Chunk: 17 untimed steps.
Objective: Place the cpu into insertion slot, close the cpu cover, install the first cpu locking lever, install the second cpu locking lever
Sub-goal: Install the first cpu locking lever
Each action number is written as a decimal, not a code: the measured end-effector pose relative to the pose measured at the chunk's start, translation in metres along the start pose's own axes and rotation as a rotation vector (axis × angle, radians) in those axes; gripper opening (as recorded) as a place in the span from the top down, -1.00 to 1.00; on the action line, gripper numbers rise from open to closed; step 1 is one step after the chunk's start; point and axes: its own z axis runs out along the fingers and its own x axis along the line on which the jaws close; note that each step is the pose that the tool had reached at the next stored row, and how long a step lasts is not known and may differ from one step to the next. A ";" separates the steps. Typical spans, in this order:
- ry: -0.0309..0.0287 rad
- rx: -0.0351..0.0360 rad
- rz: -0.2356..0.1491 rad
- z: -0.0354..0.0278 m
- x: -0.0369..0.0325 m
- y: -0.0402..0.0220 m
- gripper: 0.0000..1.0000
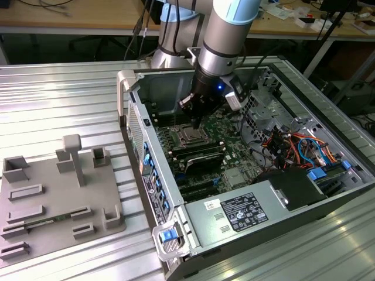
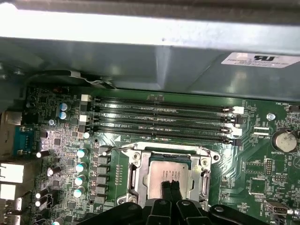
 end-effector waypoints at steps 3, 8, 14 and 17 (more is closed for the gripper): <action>-0.0004 -0.0021 0.000 -0.0010 0.0000 0.0000 0.79; -0.0003 -0.0021 0.000 -0.0011 0.0006 0.0001 0.79; -0.0006 -0.0020 0.000 -0.0011 0.0132 0.0011 0.79; -0.0042 -0.0018 0.000 -0.0042 0.0198 0.0017 0.79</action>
